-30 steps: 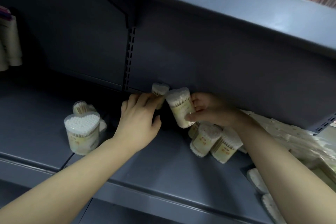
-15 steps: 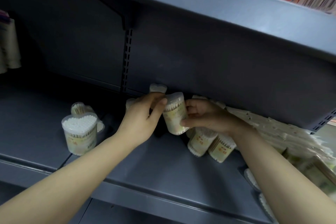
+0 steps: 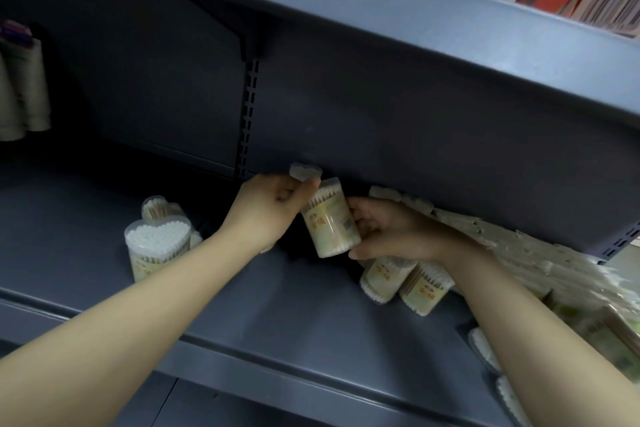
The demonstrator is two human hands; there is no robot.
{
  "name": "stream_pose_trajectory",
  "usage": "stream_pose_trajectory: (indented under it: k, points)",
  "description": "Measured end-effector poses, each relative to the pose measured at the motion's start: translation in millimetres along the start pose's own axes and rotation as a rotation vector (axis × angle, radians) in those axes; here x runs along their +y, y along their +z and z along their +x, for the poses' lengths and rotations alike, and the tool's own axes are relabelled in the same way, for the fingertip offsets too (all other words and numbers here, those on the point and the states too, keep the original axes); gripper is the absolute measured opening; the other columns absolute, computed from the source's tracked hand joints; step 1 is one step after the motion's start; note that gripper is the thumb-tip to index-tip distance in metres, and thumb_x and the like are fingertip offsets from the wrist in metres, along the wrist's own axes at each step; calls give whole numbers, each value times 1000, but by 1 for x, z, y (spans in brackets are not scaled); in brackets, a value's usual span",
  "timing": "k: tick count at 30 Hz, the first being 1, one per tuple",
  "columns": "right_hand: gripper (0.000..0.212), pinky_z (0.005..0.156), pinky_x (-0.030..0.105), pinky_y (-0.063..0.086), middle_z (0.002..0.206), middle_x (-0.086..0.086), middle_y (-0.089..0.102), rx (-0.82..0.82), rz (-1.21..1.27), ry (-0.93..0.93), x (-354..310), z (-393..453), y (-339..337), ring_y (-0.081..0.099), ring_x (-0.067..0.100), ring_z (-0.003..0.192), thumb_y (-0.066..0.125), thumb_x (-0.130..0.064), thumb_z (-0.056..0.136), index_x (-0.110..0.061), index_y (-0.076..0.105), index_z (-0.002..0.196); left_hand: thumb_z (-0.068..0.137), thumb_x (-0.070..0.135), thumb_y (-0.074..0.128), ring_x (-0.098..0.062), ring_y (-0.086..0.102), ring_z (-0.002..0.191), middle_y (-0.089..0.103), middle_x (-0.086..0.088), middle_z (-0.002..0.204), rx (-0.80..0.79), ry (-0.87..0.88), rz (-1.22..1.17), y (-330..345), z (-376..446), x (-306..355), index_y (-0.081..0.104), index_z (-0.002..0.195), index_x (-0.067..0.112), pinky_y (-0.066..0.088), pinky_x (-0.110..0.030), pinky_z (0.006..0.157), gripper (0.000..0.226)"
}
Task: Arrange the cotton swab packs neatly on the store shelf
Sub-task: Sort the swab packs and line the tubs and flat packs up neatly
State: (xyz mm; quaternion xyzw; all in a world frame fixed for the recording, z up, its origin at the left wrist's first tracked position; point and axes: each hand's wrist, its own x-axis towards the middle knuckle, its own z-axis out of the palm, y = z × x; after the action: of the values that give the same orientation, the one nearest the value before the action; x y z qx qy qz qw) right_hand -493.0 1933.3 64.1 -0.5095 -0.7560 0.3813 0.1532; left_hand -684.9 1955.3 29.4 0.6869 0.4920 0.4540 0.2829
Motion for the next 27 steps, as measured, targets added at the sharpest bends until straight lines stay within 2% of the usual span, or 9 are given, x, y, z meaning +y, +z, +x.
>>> stream_pose_trajectory:
  k: [2, 5, 8, 10, 15, 19, 23, 25, 27]
  points:
    - [58, 75, 12, 48, 99, -2, 61, 4, -48, 8, 0, 0, 1, 59, -1, 83, 67, 6, 77, -17, 47, 126, 91, 41, 52, -8, 59, 79, 64, 6, 79, -3, -40, -7, -1, 0, 2, 67, 79, 15, 45, -19, 72, 33]
    - [54, 76, 16, 47, 99, 2, 62, 25, -102, 7, 0, -1, 3, 58, 4, 81, 71, -2, 76, -27, 49, 118, 90, 40, 53, -17, 60, 75, 64, -3, 70, -26, -64, 1, -3, 1, 4, 57, 58, 15, 46, -31, 71, 41]
    - [50, 73, 14, 47, 91, -3, 62, 28, -86, 7, -1, -1, 3, 57, -1, 75, 72, -2, 75, -34, 50, 106, 90, 39, 54, -16, 53, 63, 55, -2, 57, -30, -77, 9, -4, 1, 5, 47, 48, 16, 41, -31, 65, 49]
    - [47, 69, 11, 46, 87, -5, 61, 27, -87, 12, -1, -2, 2, 56, -8, 67, 72, -1, 75, -34, 52, 102, 90, 39, 55, -20, 56, 65, 57, -9, 60, -30, -88, 14, -5, 2, 6, 50, 50, 8, 42, -33, 66, 50]
    - [46, 66, 10, 45, 85, -4, 60, 33, -85, 21, -5, -4, 3, 54, -5, 66, 72, 0, 75, -24, 52, 108, 89, 40, 56, -20, 53, 64, 53, -9, 58, -28, -103, -12, -7, 0, 9, 44, 47, 11, 37, -29, 63, 52]
    - [45, 66, 11, 45, 83, -5, 60, 45, -108, 30, -5, -5, 5, 54, -4, 67, 73, -2, 74, -18, 52, 110, 89, 41, 56, -27, 63, 78, 67, -17, 75, -43, -87, -14, -8, 0, 11, 60, 62, 1, 47, -36, 71, 48]
    - [50, 66, 13, 44, 80, -7, 59, 92, -185, 22, -3, -6, 8, 54, -2, 68, 76, -6, 72, -15, 50, 113, 84, 43, 61, -7, 58, 71, 62, 8, 68, -66, -86, -54, -8, -1, 10, 61, 63, 23, 43, -21, 63, 29]
    - [50, 66, 15, 43, 79, -7, 57, 140, -230, 8, -2, -6, 11, 52, 0, 68, 77, -7, 71, -17, 48, 111, 79, 44, 66, -6, 61, 79, 66, 7, 81, -80, -89, -85, -6, 1, 7, 66, 77, 23, 47, -20, 71, 20]
    - [51, 69, 19, 44, 81, -8, 55, 183, -273, -5, 0, -6, 13, 51, 2, 69, 76, -7, 71, -19, 46, 111, 77, 41, 69, -9, 63, 88, 68, 3, 92, -82, -90, -90, -4, 2, 7, 67, 92, 18, 48, -23, 80, 28]
